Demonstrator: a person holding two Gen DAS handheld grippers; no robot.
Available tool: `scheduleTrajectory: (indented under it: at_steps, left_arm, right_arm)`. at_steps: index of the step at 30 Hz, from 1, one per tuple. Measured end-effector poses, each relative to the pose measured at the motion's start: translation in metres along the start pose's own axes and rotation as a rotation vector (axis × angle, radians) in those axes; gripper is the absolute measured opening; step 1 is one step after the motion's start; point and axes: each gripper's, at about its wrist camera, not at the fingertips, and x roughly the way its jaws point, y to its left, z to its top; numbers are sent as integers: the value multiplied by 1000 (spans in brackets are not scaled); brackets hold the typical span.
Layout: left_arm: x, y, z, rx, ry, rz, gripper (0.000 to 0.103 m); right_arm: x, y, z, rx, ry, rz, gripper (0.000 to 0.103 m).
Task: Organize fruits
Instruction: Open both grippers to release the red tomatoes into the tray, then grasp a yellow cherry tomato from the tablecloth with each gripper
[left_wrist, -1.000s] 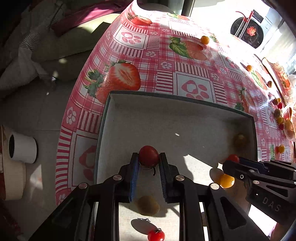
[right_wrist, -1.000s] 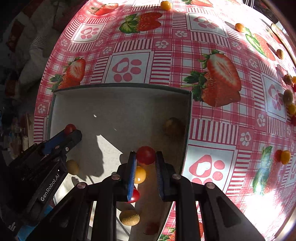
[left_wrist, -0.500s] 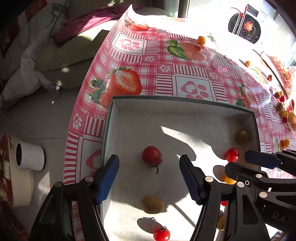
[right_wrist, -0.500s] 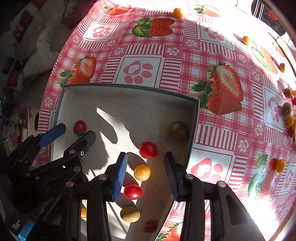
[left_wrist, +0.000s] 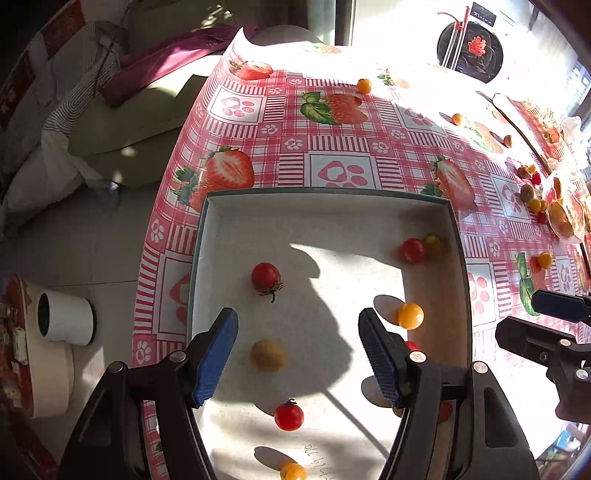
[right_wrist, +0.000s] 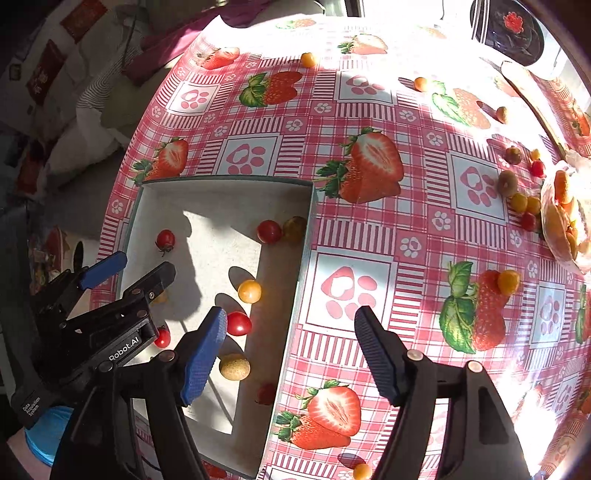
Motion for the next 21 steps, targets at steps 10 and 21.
scheduleTrajectory:
  at_steps: [10, 21]
  left_arm:
    - [-31, -80, -42, 88, 19, -73, 69]
    - [-41, -167, -105, 112, 93, -163, 69]
  right_arm:
    - [-20, -116, -58, 187, 68, -96, 75]
    - [-32, -169, -86, 199, 64, -140, 75]
